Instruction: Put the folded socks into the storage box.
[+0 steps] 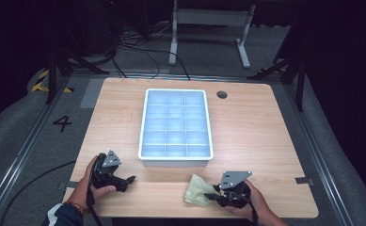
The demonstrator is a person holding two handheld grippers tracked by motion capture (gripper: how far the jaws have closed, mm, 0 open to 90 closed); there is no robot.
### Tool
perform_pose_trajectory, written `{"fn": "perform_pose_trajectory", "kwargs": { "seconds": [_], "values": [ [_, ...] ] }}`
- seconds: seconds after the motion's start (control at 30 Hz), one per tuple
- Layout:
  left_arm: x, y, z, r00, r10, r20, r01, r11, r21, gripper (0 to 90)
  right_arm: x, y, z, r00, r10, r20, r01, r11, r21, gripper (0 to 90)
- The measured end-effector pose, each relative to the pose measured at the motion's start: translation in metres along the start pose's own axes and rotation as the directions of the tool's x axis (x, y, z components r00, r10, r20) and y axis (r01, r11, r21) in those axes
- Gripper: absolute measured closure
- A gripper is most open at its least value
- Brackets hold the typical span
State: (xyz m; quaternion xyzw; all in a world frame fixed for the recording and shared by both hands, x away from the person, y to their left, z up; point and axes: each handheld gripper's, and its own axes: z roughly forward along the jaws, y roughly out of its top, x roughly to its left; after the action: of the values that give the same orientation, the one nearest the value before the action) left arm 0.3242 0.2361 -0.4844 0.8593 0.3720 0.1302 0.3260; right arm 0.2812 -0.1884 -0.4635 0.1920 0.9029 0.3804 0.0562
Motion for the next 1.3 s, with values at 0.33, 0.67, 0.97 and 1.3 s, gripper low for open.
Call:
{"fn": "perform_pose_trajectory", "kwargs": {
  "seconds": [0.33, 0.67, 0.97, 1.3],
  "values": [
    [0.000, 0.000, 0.000, 1.0000, -0.001, -0.002, 0.001, 1.0000, 0.000, 0.1, -0.006, -0.003, -0.011, 0.9997, 0.006, 0.023, -0.005, 0.9998, -0.017, 70.7],
    [0.000, 0.000, 0.000, 1.0000, 0.003, -0.007, -0.003, 1.0000, -0.001, 0.1, -0.009, -0.007, -0.021, 0.9994, 0.001, 0.036, 0.000, 0.9995, -0.031, 70.7],
    [0.000, 0.000, 0.000, 1.0000, 0.002, -0.007, -0.002, 1.0000, -0.002, 0.1, -0.016, -0.012, -0.031, 0.9980, 0.026, 0.058, -0.024, 0.9987, -0.046, 70.7],
    [0.000, 0.000, 0.000, 1.0000, 0.003, -0.009, -0.003, 1.0000, 0.001, 0.1, -0.023, -0.015, -0.042, 0.9947, 0.047, 0.091, -0.041, 0.9969, -0.067, 70.6]
  ]
}}
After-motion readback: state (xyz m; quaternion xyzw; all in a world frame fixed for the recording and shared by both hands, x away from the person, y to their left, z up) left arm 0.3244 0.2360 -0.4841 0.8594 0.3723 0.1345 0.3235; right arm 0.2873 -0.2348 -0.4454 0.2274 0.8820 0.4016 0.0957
